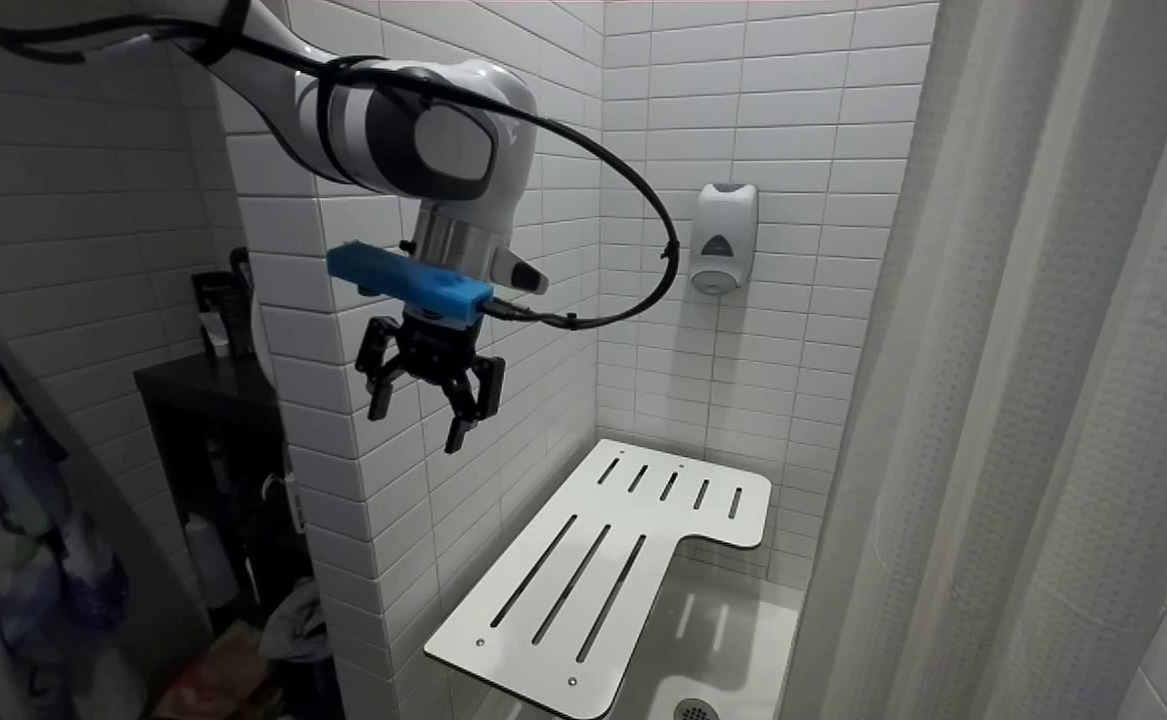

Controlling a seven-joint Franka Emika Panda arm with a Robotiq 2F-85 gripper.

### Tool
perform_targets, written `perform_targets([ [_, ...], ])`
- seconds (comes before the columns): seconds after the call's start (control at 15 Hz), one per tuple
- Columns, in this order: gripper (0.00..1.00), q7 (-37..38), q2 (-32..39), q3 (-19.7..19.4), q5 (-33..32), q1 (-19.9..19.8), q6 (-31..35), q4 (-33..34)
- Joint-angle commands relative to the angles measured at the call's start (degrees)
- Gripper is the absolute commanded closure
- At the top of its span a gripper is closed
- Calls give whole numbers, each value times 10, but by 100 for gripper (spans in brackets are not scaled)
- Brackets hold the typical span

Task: Pull the shower curtain to the left

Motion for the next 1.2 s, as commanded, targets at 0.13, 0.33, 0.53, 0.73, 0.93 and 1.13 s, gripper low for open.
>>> perform_targets([
  [0.13, 0, -3, 2, 20, 4, -19, -4, 1],
  [0.33, 0, -3, 2, 21, 4, -19, -6, 0],
  [0.53, 0, -3, 2, 21, 4, -19, -6, 0],
  [0.73, 0, -18, -19, 18, 7, -22, 45, -20],
  [0.93, 0, -30, -48, 12, 4, -31, 146, -57],
  [1.13, 0, -46, -69, 1, 3, -45, 244, -90],
])
